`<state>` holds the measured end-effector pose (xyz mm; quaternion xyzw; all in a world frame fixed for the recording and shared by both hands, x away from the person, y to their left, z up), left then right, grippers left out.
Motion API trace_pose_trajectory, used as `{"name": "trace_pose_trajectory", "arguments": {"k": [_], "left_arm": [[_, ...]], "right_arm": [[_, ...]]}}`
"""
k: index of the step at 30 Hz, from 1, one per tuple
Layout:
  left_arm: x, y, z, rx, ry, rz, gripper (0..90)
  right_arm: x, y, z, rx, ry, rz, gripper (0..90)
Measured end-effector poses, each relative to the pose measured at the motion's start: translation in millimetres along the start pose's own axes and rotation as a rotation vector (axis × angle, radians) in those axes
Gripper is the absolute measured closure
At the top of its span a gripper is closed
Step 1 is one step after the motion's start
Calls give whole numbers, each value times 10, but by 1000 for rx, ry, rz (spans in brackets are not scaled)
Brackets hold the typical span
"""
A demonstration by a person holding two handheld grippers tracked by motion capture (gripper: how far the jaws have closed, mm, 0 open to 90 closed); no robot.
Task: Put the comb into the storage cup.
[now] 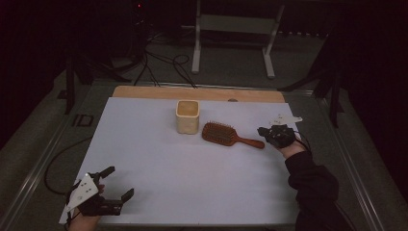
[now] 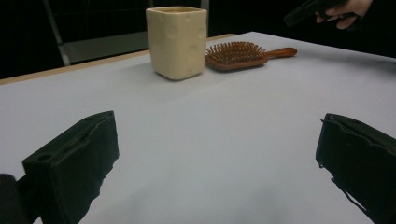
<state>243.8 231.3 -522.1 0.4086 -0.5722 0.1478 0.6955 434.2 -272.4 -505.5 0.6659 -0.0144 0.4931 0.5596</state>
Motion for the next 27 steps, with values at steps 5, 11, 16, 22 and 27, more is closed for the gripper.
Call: {"name": "trace_pose_trajectory", "arguments": {"k": [5, 11, 16, 22, 27], "left_arm": [[-4, -5, 0, -2, 1, -2, 0], [-9, -7, 3, -2, 0, -6, 0], [-9, -3, 1, -3, 1, -5, 0], [-10, -3, 1, -2, 1, -5, 0], [-10, -1, 2, -3, 2, -5, 0]], "right_arm": [[-31, -95, 13, -13, 1, -14, 893], [-85, -205, 38, -28, -3, -48, 898], [-150, -332, 65, -41, -5, -83, 899], [-198, -419, 65, -55, 8, -124, 900], [-233, -434, 71, -57, -6, -136, 900]]}}
Point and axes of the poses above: each handheld gripper's, and its own axes: y roughly backward along the jaws, x roughly out of its top, z roughly to its right, the point moved 6 cm from there along -y, roughly forward along the jaws, and after that the axes turned 8 degrees about -z, right-handed, at the moved point
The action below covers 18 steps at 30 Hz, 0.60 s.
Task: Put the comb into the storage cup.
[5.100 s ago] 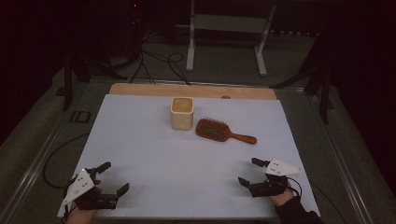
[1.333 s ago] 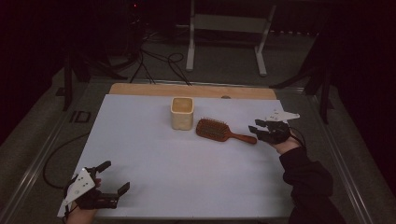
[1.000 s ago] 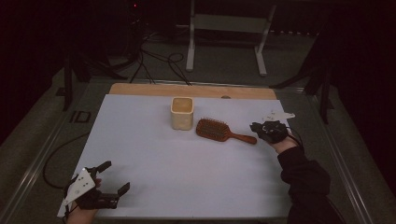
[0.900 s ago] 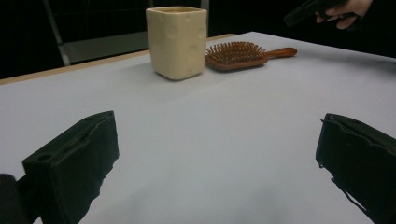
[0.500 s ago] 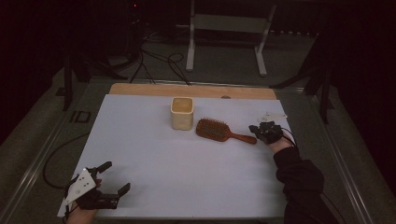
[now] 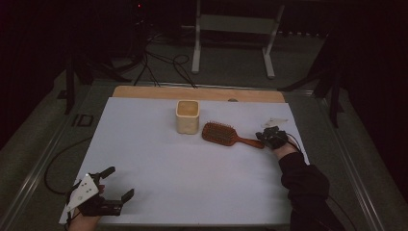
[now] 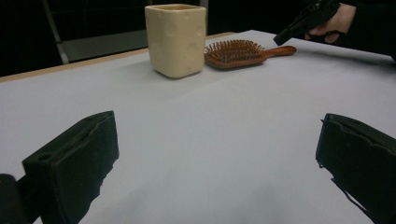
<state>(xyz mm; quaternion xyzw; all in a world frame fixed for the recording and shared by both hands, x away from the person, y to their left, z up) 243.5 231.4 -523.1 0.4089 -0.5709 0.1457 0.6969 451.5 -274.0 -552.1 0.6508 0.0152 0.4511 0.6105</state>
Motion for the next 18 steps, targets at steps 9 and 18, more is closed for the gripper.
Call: {"name": "trace_pose_trajectory", "arguments": {"k": [9, 18], "left_arm": [[-1, 0, 2, 1, -2, -1, 0], [6, 1, 2, 1, -2, 2, 0]], "right_arm": [[-73, 1, -37, 15, -2, -18, 900], [-154, 52, -176, 59, 0, -27, 900]]}}
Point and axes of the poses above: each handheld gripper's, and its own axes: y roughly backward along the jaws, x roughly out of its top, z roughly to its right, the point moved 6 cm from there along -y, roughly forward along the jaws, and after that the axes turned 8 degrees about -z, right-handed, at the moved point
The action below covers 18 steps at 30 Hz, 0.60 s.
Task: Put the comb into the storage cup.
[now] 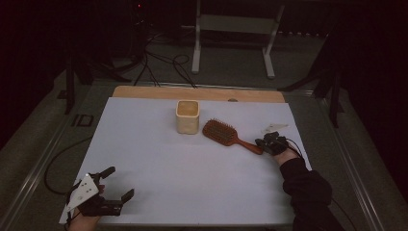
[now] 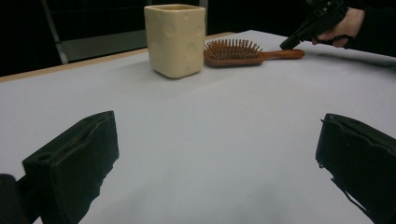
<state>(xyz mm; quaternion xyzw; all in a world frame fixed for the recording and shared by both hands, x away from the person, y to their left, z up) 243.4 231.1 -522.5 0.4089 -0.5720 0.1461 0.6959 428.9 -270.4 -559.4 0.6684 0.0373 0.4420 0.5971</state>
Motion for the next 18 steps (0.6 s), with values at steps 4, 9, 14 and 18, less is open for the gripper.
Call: {"name": "trace_pose_trajectory", "arguments": {"k": [4, 9, 14, 18], "left_arm": [[-5, 0, 1, -1, 1, -4, 0], [-6, -1, 1, 0, 0, -4, 0], [-3, 0, 3, 0, 0, -2, 0], [0, 1, 1, -1, 1, 0, 0]], "right_arm": [[-20, 27, -54, 8, -1, 6, 900], [-62, 88, -129, 10, 4, 7, 900], [-106, 105, -169, 23, 0, 7, 900], [-143, 118, -247, 37, 4, 5, 900]]}}
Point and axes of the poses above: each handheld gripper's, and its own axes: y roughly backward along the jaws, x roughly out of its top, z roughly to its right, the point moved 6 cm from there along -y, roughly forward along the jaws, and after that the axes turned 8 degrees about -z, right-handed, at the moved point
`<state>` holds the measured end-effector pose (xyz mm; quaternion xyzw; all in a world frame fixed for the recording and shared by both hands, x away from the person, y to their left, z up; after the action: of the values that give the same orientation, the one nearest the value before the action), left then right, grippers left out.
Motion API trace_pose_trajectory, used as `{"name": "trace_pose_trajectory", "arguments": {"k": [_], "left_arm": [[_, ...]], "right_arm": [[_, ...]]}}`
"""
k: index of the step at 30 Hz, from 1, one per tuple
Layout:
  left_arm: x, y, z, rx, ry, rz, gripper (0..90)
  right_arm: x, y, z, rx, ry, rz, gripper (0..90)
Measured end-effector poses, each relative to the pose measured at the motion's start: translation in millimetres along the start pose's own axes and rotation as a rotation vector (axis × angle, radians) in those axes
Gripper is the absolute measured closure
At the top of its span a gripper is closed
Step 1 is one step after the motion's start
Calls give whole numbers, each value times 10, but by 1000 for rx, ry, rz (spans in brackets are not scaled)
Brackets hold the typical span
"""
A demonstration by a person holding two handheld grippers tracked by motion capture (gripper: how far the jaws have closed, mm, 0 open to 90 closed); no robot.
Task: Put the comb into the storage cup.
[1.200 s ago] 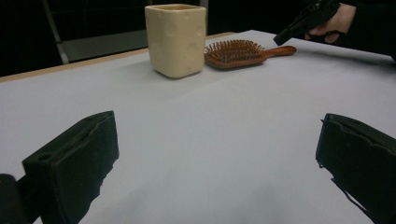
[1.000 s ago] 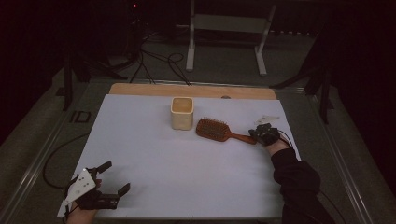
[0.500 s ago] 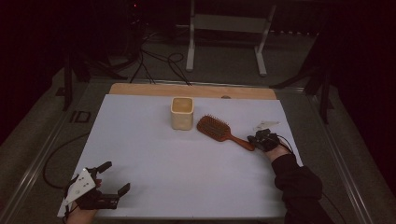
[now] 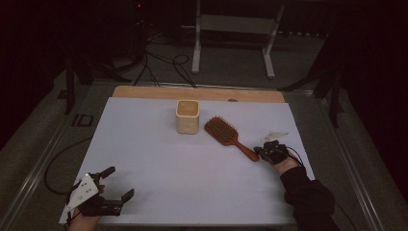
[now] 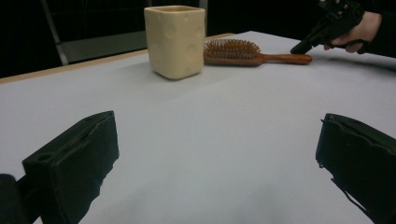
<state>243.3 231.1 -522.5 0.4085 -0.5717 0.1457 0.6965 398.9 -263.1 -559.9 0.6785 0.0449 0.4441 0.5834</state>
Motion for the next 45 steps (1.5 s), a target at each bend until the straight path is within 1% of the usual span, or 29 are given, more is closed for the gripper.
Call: {"name": "trace_pose_trajectory", "arguments": {"k": [1, 3, 8, 11, 15, 18, 20, 21, 22, 25, 30, 33, 34, 38, 40, 45], "left_arm": [[-3, -1, 1, 0, 0, -1, 0], [-5, -2, 1, 0, 1, -3, 0], [-7, -2, 1, 3, -3, -6, 0], [-1, 0, 0, 2, 0, -2, 0], [-2, 0, 2, 1, -2, -2, 0], [-7, -2, 0, 3, -2, -5, 0], [-9, -2, -2, 2, -3, -7, 0], [-2, 0, 1, 1, -1, -2, 0], [-2, 0, 1, 1, -1, -2, 0], [-8, -2, 0, 3, -4, -8, 0], [-8, -4, 3, 3, -4, -7, 0], [0, -2, 3, 2, -1, -3, 0], [-3, -3, 3, 2, -1, -4, 0], [-1, -2, 5, 1, 0, -2, 0], [-4, -4, 5, 2, -1, -4, 0], [0, 2, 3, 2, -2, -3, 0]], "right_arm": [[-5, 5, -15, -1, 2, 0, 900], [-11, 13, -53, 11, 6, 7, 900], [-31, 16, -151, 31, 24, -3, 900], [-42, 17, -198, 34, 31, -6, 900], [-51, 18, -251, 45, 35, -5, 900], [-61, 42, -280, 45, 46, -6, 900], [-62, 51, -281, 42, 44, -6, 900], [-62, 69, -282, 41, 41, -5, 900], [-52, 111, -266, 30, 33, 6, 900], [-24, 204, -236, 19, 21, 27, 900], [23, 337, -224, -10, 32, 47, 900], [62, 405, -234, -22, 29, 52, 900], [80, 430, -236, -32, 32, 56, 900], [167, 531, -262, -41, 27, 70, 900], [220, 582, -280, -47, 38, 81, 900], [359, 699, -312, -51, 41, 98, 896]]}}
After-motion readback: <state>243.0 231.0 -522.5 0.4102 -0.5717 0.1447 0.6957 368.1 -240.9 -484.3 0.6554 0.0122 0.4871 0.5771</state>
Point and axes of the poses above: each handheld gripper's, and its own axes: y roughly backward along the jaws, x roughly out of its top, z roughly to its right, the point moved 6 cm from there along -y, roughly forward along the jaws, and after that the axes turned 8 degrees about -z, right-handed, at the moved point
